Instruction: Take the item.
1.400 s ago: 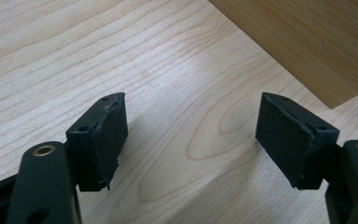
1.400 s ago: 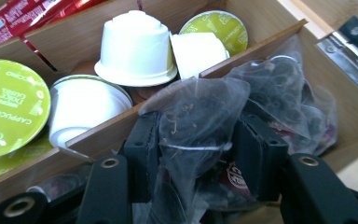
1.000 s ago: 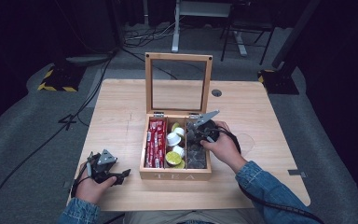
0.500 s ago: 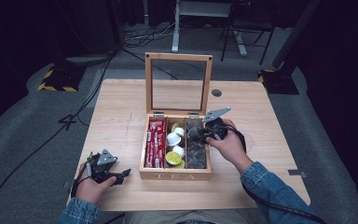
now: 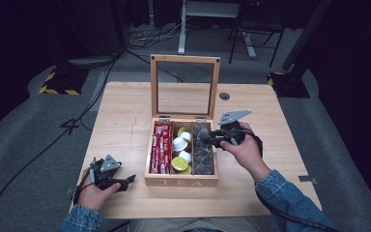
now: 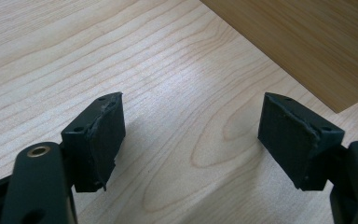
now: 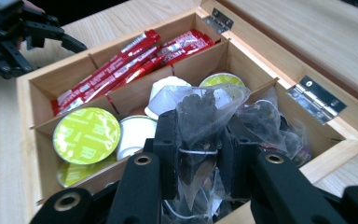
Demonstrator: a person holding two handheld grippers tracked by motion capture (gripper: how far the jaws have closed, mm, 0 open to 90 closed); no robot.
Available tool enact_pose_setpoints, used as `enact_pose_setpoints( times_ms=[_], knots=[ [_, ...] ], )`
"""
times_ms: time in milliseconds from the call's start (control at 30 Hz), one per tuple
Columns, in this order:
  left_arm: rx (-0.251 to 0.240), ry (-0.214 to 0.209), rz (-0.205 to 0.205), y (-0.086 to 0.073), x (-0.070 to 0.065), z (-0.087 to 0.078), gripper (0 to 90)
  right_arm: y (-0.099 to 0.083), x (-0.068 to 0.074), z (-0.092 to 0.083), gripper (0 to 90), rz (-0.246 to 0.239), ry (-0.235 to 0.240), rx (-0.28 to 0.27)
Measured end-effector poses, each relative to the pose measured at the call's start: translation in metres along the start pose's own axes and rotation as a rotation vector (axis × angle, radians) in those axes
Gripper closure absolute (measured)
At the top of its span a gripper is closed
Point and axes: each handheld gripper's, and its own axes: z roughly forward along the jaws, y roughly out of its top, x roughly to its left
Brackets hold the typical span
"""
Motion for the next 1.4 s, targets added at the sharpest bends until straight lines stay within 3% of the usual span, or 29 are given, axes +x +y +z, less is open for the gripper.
enact_pose_setpoints(
  times_ms=[467,967,1400],
  knots=[
    [0.008,0.019,0.030,0.000,-0.001,0.000,23.4,-0.004,0.001,-0.056,70.9,0.025,-0.068,-0.068],
    [0.005,0.024,0.022,0.000,-0.001,0.001,23.3,-0.024,-0.011,-0.107,70.7,0.081,-0.173,-0.070],
    [0.009,0.025,0.021,0.001,-0.001,0.001,23.0,-0.040,-0.022,-0.131,70.5,0.121,-0.240,-0.027]
  ],
)
